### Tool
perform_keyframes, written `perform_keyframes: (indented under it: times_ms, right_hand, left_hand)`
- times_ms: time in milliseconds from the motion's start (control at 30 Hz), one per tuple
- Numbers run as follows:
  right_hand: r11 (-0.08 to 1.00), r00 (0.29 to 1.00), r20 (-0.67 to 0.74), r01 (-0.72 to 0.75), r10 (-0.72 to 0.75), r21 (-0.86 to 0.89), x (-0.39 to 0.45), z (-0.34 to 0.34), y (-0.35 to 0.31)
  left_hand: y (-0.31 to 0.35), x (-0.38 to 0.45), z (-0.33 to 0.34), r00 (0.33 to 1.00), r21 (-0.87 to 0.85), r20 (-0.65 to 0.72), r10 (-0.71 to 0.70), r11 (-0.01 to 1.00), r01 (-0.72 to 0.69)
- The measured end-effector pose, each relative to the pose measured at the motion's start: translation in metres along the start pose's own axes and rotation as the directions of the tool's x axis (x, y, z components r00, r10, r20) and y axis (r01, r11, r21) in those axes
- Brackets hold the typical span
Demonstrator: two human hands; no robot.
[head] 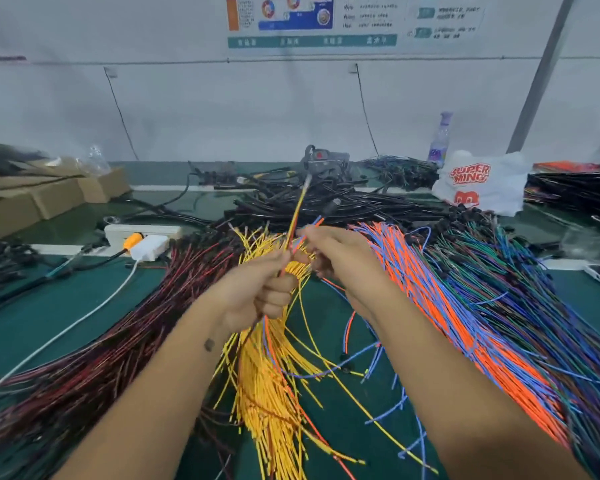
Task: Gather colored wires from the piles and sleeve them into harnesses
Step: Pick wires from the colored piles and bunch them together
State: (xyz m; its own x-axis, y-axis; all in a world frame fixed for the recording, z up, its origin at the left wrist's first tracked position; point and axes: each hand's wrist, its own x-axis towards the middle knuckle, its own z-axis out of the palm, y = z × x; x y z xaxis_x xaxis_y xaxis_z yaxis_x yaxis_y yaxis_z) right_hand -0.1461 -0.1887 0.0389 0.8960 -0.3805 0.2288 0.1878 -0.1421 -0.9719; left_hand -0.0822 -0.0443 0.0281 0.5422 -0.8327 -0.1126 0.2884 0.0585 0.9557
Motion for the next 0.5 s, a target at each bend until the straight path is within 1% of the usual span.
perform_keyframes:
  times_ms: [67,133,200,333,500]
  right_hand:
    - [0.999,0.999,-0.009,0.036,-0.035,0.039,-0.001,0.0,-0.002]
    - [0.995,0.999,-0.007,0.039,-0.039,0.087,-0.003,-0.002,-0.001]
    - [0.992,1.0,-0.012,0.023,-0.021,0.128,-0.004,-0.004,0.0]
    - [0.994,0.998,-0.054,-0.032,0.038,0.108,-0.006,-0.009,0.004]
    - [0.992,0.991,-0.103,-0.069,0.08,0.105,-0.002,-0.017,0.009]
  left_hand:
    - [-0.01,0.003,0.01,0.999,-0.1,0.04,-0.021,0.995,0.025]
    - [-0.016,0.004,0.016,0.998,-0.152,0.062,-0.025,0.988,0.035]
    - [-0.021,0.006,0.021,0.998,-0.12,0.055,-0.032,0.992,0.039]
    - [-0.029,0.009,0.026,0.999,0.019,-0.001,-0.032,0.999,0.032]
    - [-0.035,0.008,0.023,0.999,0.106,-0.041,-0.027,0.994,0.031]
